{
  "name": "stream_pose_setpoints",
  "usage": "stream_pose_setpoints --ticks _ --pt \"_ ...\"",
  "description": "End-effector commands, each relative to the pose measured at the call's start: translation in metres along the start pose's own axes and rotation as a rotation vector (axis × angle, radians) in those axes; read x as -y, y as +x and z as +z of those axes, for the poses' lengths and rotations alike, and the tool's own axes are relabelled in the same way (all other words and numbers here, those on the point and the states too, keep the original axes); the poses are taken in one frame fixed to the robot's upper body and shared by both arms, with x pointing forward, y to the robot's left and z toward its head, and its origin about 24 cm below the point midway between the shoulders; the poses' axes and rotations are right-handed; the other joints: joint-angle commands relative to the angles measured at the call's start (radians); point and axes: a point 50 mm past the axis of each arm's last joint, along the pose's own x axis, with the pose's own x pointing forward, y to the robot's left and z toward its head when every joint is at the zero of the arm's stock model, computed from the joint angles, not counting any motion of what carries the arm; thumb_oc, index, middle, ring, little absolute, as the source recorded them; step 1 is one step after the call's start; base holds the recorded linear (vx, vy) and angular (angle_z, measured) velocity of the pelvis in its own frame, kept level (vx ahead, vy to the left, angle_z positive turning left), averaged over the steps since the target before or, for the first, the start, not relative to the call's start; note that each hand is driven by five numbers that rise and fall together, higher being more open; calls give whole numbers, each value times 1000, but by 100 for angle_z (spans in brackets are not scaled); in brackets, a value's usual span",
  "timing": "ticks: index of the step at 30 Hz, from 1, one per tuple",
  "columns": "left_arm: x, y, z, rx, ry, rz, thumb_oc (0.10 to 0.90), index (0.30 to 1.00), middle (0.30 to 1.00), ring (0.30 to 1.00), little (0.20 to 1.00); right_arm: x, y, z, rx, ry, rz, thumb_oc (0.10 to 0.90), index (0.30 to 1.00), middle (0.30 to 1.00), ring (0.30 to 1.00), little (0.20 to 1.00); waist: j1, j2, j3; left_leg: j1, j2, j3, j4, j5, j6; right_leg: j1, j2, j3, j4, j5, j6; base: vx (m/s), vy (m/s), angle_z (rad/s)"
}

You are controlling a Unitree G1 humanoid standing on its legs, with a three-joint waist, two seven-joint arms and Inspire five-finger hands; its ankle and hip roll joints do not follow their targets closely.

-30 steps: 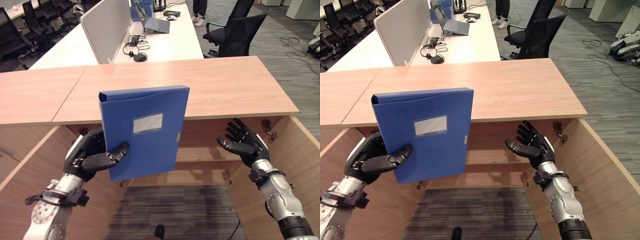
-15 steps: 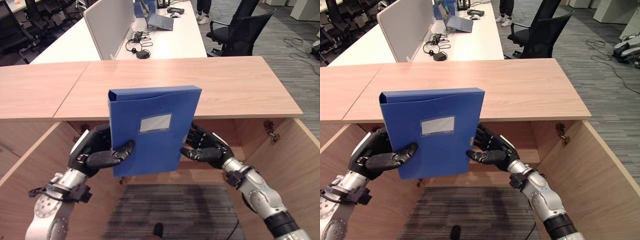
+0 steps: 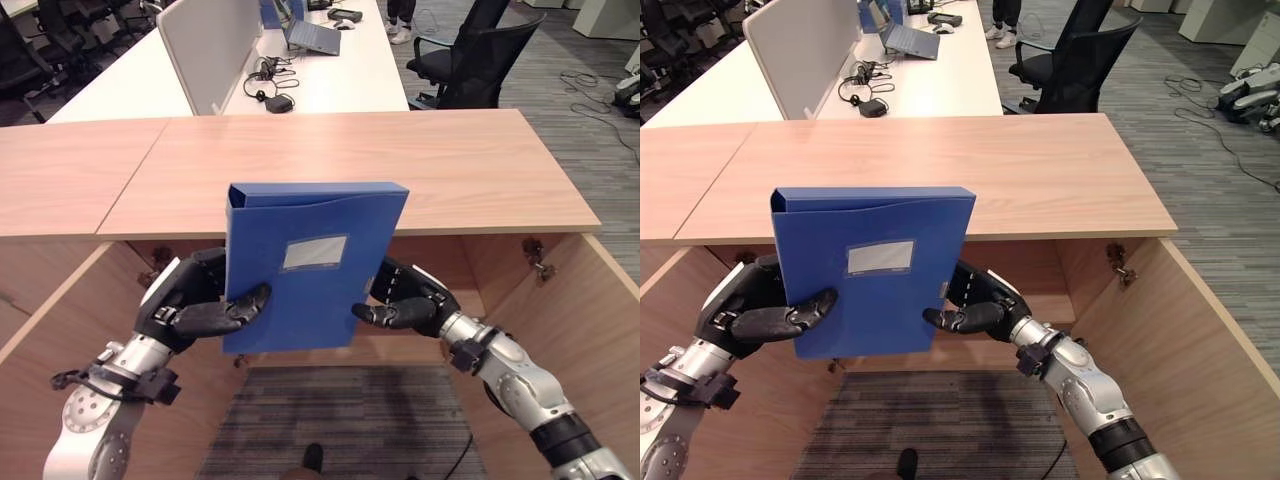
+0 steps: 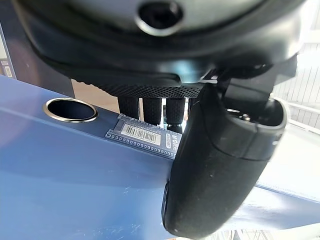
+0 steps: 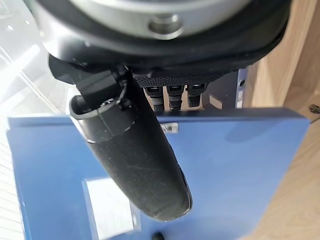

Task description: Put the empty folder in the office cabinet

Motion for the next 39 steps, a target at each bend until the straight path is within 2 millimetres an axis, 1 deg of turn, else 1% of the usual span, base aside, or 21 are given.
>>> stream_pose_setpoints --ticks 1,5,8,9,10,11,12,14,17,18,20,21,22,23,25,27,32,39 --pt "5 22 66 322 151 -106 400 300 300 300 300 -34 31 63 233 -108 232 800 900 900 900 900 3 -29 -55 71 9 -32 -8 -122 -9 69 -37 -31 9 -95 61 -1 3 -8" --pt "8 23 62 321 125 -112 400 300 300 300 300 -39 34 65 252 -98 250 800 900 900 900 900 4 -29 -55 70 11 -32 -8 -121 -9 67 -35 -31 9 -95 60 -3 -3 -6" --pt "16 27 58 332 76 -136 400 300 300 300 300 -48 39 67 279 -90 280 800 900 900 900 900 1 -30 -55 69 10 -33 -8 -121 -7 68 -34 -29 9 -97 58 0 -1 -1" --pt "16 27 58 332 76 -136 400 300 300 300 300 -48 39 67 279 -90 280 800 900 900 900 900 1 -30 -55 69 10 -33 -8 -121 -7 68 -34 -29 9 -98 58 0 0 0" --pt "23 31 56 337 42 -161 400 300 300 300 300 -53 42 68 293 -88 295 800 900 900 900 900 0 -29 -55 67 9 -38 -8 -119 -7 69 -34 -29 9 -100 58 0 0 0" --pt "23 31 56 337 42 -162 400 300 300 300 300 -53 42 68 293 -88 294 800 900 900 900 900 0 -29 -55 67 9 -38 -8 -119 -7 69 -34 -29 9 -100 58 0 0 0" --pt "31 36 54 343 15 -196 400 300 300 300 300 -58 45 69 307 -77 310 800 900 900 900 900 -4 -30 -56 65 7 -43 -8 -119 -6 70 -35 -25 9 -102 58 -1 -7 3" --pt "38 40 53 350 -12 -224 400 300 300 300 300 -61 46 69 317 -73 313 800 900 900 900 900 -7 -29 -57 64 5 -49 -8 -120 -5 72 -37 -26 9 -103 57 0 -5 8" --pt "43 41 52 351 -32 -247 400 300 300 300 300 -62 47 69 324 -69 317 800 900 900 900 900 -8 -29 -57 63 5 -50 -8 -120 -4 72 -37 -26 9 -102 56 0 -5 10" --pt "51 43 49 350 -64 -281 400 300 300 300 300 -64 49 67 331 -48 318 800 900 900 900 900 -9 -28 -57 64 4 -52 -8 -120 -3 71 -38 -25 9 -102 55 -3 -6 3" --pt "61 45 45 338 -106 -321 400 300 300 300 300 -67 55 69 356 -26 315 800 900 900 900 900 -6 -27 -57 64 5 -50 -8 -123 -1 69 -40 -28 9 -99 55 0 0 0" --pt "61 45 45 338 -106 -321 400 300 300 300 300 -67 55 69 356 -26 315 800 900 900 900 900 -6 -27 -57 64 5 -50 -8 -123 -1 69 -40 -28 9 -99 55 0 0 0" --pt "66 45 42 327 -136 -337 400 300 300 300 300 -66 57 72 390 7 294 800 900 900 900 900 -5 -26 -59 65 4 -48 -8 -125 -1 69 -40 -27 9 -99 55 0 0 0" --pt "66 45 42 327 -135 -337 400 300 300 300 300 -66 57 72 390 7 294 800 900 900 900 900 -5 -27 -59 65 4 -48 -8 -125 -1 69 -40 -27 9 -99 55 0 0 0" --pt "72 47 37 325 -188 -341 400 300 300 300 300 -63 64 74 448 86 248 800 900 900 900 900 -1 -27 -58 66 3 -49 -8 -125 1 70 -40 -25 9 -100 55 0 0 0" --pt "77 49 34 324 -224 -351 400 300 300 300 300 -66 69 71 462 138 247 800 900 900 900 900 1 -27 -59 65 2 -51 -8 -125 2 70 -39 -25 9 -102 54 0 0 0" --pt "89 54 32 327 -276 -391 400 300 300 300 300 -76 73 71 456 135 278 800 900 900 900 900 -2 -29 -58 65 -1 -59 -8 -125 3 75 -39 -27 9 -105 53 5 -1 3" --pt "98 56 33 316 -314 -449 400 300 300 300 300 -76 75 68 460 186 271 800 900 900 900 900 -3 -29 -56 65 -3 -65 -8 -126 6 79 -41 -29 9 -105 53 3 2 5"
